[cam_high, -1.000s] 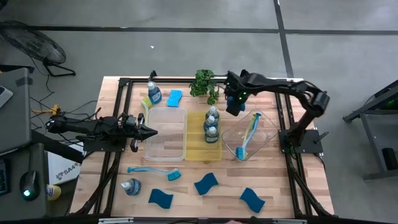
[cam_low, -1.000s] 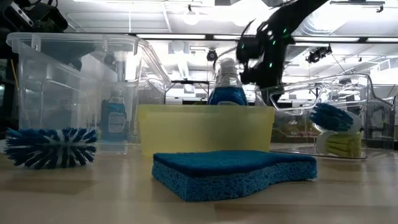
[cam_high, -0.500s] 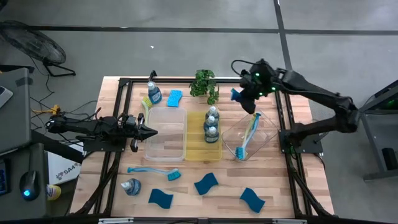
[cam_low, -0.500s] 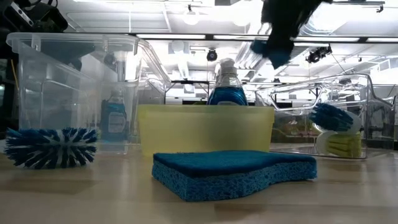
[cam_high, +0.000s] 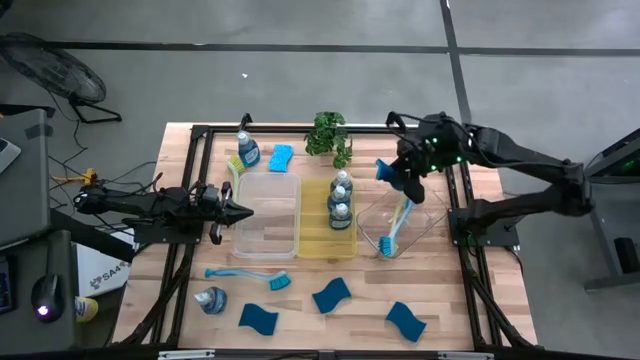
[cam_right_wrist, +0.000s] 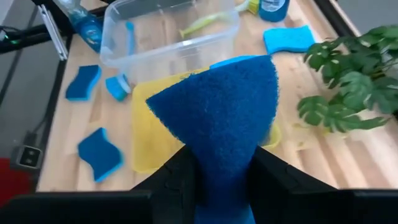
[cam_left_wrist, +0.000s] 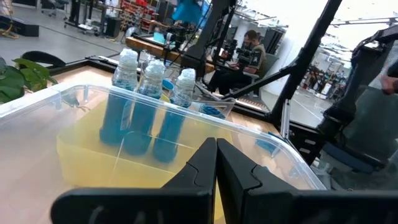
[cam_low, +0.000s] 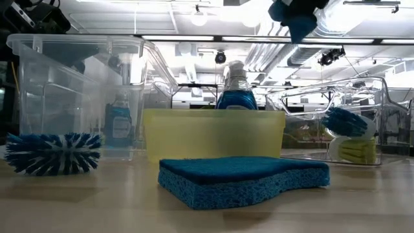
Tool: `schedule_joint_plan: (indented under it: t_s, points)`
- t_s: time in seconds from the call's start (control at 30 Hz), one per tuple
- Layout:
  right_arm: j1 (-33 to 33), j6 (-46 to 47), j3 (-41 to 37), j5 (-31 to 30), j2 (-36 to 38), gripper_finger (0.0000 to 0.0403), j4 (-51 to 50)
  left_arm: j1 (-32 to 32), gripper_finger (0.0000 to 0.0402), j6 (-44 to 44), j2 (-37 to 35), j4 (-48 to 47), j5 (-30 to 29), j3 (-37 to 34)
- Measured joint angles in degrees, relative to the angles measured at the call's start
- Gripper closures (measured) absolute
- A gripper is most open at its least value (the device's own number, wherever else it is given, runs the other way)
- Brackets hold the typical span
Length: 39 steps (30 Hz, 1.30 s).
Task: Pick & Place Kitchen Sink Supplies
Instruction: Put the blue sponge into the white bin
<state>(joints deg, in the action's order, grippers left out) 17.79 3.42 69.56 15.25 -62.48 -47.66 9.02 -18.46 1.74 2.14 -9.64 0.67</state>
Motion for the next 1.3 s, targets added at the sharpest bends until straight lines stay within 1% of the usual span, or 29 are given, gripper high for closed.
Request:
schedule_joint_plan:
  t_s: [0.1, 0.27, 0.43, 0.5, 0.57, 0.63, 0.7, 0.87, 1.0, 1.07, 1.13, 1.3]
  points:
    - [-3.2, 2.8, 0.0, -1.9, -0.1, 0.0299, 1.5, 0.0, 0.0399, 0.0, 0.0, 0.3, -2.7, 0.0]
    - [-7.8, 7.6, 0.0, -3.9, -0.2, 0.0299, 5.3, 0.0, 0.0399, -3.2, 0.0, 1.3, -4.0, 0.0]
    - [-12.3, 12.1, 0.0, -8.7, -0.2, 0.0299, 7.0, 0.0, 0.0399, -7.3, 0.0, 2.0, -4.9, 0.0]
    - [-14.0, 13.6, 0.0, -10.8, -0.2, 0.0299, 7.5, 0.0, 0.0399, -7.5, 0.0, 1.8, -7.3, 0.0]
    - [-15.4, 14.6, 0.0, -12.8, -0.4, 0.0299, 8.1, 0.0, 0.0399, -11.2, 0.0, 1.7, -8.2, 0.0]
    - [-16.6, 15.1, 0.0, -14.1, -0.6, 0.0299, 8.9, 0.0, 0.0399, -15.1, 0.0, 1.7, -7.9, 0.0]
    - [-17.6, 15.7, 0.0, -15.3, -0.9, 0.0299, 9.8, 0.0, 0.0399, -16.4, 0.0, 0.9, -7.2, 0.0]
    - [-18.6, 15.7, 0.0, -16.7, -1.8, 0.0299, 11.7, 0.0, 0.0399, -16.4, 0.0, 1.1, -8.9, 0.0]
    - [-18.6, 15.7, 0.0, -16.4, -2.6, 0.0299, 13.9, 0.0, 0.0399, -15.9, 0.0, 1.1, -8.6, 1.0]
    - [-18.6, 15.7, 0.0, -16.3, -3.1, 0.0299, 14.8, 0.0, 0.0399, -13.3, 0.0, 0.7, -7.4, 1.9]
    - [-18.6, 15.6, 0.0, -16.2, -3.5, 0.0299, 15.8, 0.0, 0.0399, -11.2, -0.1, 2.5, -7.2, 3.0]
    - [-18.6, 14.6, 0.0, -16.0, -4.7, 0.0299, 18.9, 0.0, 0.0395, -6.0, -0.1, 8.0, -8.7, 4.2]
